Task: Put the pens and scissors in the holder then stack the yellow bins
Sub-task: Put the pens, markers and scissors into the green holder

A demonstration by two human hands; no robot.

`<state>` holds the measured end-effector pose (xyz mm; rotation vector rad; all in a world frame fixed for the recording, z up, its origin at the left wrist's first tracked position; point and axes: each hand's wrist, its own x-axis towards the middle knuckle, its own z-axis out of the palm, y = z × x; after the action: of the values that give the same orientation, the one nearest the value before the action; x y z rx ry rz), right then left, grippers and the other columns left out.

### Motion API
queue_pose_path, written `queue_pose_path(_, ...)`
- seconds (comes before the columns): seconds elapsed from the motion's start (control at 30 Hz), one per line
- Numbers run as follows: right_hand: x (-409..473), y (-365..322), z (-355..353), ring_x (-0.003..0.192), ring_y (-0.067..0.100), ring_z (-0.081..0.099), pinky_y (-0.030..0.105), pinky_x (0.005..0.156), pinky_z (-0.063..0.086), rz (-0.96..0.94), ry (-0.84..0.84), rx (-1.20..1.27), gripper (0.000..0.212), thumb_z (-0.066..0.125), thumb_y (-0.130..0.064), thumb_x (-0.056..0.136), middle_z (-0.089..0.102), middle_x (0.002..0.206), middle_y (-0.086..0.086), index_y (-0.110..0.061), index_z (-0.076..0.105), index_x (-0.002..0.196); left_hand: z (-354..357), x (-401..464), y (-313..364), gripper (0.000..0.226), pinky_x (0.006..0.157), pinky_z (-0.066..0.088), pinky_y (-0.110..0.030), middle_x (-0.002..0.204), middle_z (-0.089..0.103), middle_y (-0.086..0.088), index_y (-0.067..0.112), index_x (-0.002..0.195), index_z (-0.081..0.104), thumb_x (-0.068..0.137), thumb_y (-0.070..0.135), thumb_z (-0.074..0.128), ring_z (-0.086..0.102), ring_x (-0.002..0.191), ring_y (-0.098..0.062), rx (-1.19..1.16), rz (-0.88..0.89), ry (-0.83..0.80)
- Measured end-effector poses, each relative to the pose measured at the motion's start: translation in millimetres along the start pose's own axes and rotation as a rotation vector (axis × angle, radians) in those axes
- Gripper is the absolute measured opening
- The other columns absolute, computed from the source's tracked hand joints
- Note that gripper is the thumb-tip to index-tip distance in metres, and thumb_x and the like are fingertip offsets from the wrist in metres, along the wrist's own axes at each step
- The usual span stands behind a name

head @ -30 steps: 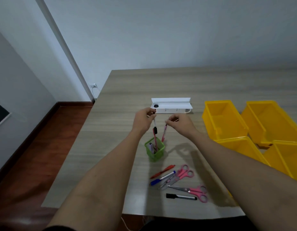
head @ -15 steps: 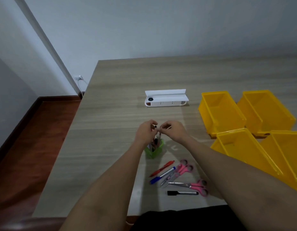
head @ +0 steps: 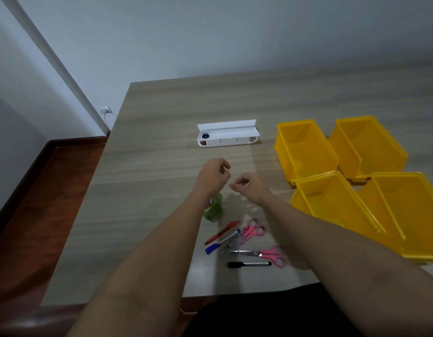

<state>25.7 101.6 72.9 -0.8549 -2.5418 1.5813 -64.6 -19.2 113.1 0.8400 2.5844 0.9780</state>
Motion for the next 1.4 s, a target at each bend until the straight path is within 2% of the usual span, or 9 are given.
queue_pose_path(0.1, -13.5, 28.6, 12.0, 0.082, 0.015, 0.061, 0.024, 0.072, 0.043, 0.048, -0.052, -0.107, 0.024, 0.074, -0.021, 0.081, 0.070, 0.089, 0.007, -0.004, 0.074, 0.097, 29.4, -24.5, -6.5, 0.018, 0.072, 0.046, -0.028, 0.091, 0.069, -0.010, 0.009, 0.100, 0.069, 0.084, 0.011, 0.060, 0.062, 0.080, -0.021, 0.015, -0.062, -0.093)
queue_pose_path(0.27, -33.0, 62.2, 28.3, 0.086, 0.020, 0.068, 0.028, 0.078, 0.052, 0.086, -0.142, -0.255, 0.017, 0.070, -0.012, 0.081, 0.075, 0.098, 0.012, -0.008, 0.076, 0.096, 67.9, -59.0, -41.9, 0.021, 0.082, 0.047, -0.032, 0.101, 0.068, -0.016, 0.001, 0.101, 0.065, 0.087, 0.015, 0.062, 0.063, 0.098, -0.029, 0.100, -0.234, -0.285)
queue_pose_path(0.4, -42.1, 78.1, 38.6, 0.084, 0.021, 0.063, 0.029, 0.077, 0.051, 0.061, -0.151, -0.394, 0.018, 0.068, -0.017, 0.080, 0.067, 0.098, 0.009, -0.017, 0.077, 0.096, 84.4, -72.5, -63.6, 0.027, 0.072, 0.046, -0.033, 0.086, 0.063, -0.015, 0.001, 0.092, 0.064, 0.089, 0.028, 0.063, 0.063, 0.089, -0.034, 0.130, -0.351, -0.298)
queue_pose_path(0.5, -44.7, 85.9, 41.6, 0.095, 0.026, 0.059, 0.032, 0.082, 0.049, -0.025, -0.110, -0.500, 0.020, 0.068, -0.023, 0.081, 0.063, 0.098, 0.009, -0.023, 0.078, 0.098, 94.9, -75.7, -69.9, 0.025, 0.078, 0.050, -0.040, 0.098, 0.066, -0.024, 0.000, 0.094, 0.065, 0.092, 0.023, 0.057, 0.063, 0.094, -0.038, 0.152, -0.361, -0.273)
queue_pose_path(0.7, -46.8, 98.2, 47.3, 0.098, 0.030, 0.056, 0.040, 0.086, 0.049, -0.101, -0.153, -0.577, 0.021, 0.071, -0.030, 0.079, 0.061, 0.099, 0.008, -0.031, 0.077, 0.099, 116.4, -87.1, -75.9, 0.011, 0.075, 0.044, -0.035, 0.115, 0.053, -0.016, 0.011, 0.099, 0.059, 0.091, 0.017, 0.054, 0.056, 0.091, -0.032, 0.136, -0.416, -0.246)
queue_pose_path(0.8, -48.5, 104.1, 50.0, 0.099, 0.027, 0.051, 0.039, 0.085, 0.045, -0.130, -0.177, -0.629, 0.023, 0.069, -0.038, 0.082, 0.058, 0.101, 0.004, -0.034, 0.075, 0.104, 122.3, -91.7, -79.2, 0.009, 0.077, 0.048, -0.040, 0.118, 0.048, -0.015, 0.012, 0.099, 0.054, 0.091, 0.017, 0.052, 0.057, 0.089, -0.033, 0.170, -0.383, -0.242)
queue_pose_path(0.97, -47.7, 108.4, 51.4, 0.106, 0.025, 0.048, 0.038, 0.089, 0.040, -0.180, -0.222, -0.709, 0.031, 0.068, -0.045, 0.080, 0.056, 0.107, 0.002, -0.034, 0.072, 0.108, 119.1, -93.6, -77.9, 0.040, 0.085, 0.051, -0.051, 0.127, 0.044, -0.019, 0.003, 0.119, 0.045, 0.084, 0.007, 0.064, 0.058, 0.105, -0.041, 0.368, -0.315, -0.352)
queue_pose_path(1.17, -34.1, 96.3, 53.3, 0.107, 0.022, 0.045, 0.035, 0.088, 0.034, -0.245, -0.320, -0.804, 0.021, 0.069, -0.039, 0.079, 0.052, 0.105, -0.002, -0.033, 0.068, 0.099, 110.8, -97.3, -83.8, 0.036, 0.088, 0.050, -0.043, 0.128, 0.047, -0.020, -0.001, 0.126, 0.043, 0.091, -0.003, 0.049, 0.057, 0.111, -0.036, 0.628, -0.215, -0.364)
queue_pose_path(1.4, -22.1, 83.3, 54.7, 0.119, 0.028, 0.042, 0.040, 0.098, 0.031, -0.308, -0.561, -1.055, 0.031, 0.066, -0.040, 0.082, 0.051, 0.120, 0.007, -0.024, 0.065, 0.109, 101.5, -94.5, -87.1, 0.027, 0.089, 0.050, -0.042, 0.118, 0.056, -0.020, -0.002, 0.119, 0.053, 0.094, 0.005, 0.048, 0.058, 0.110, -0.036, 0.628, -0.279, -0.392)
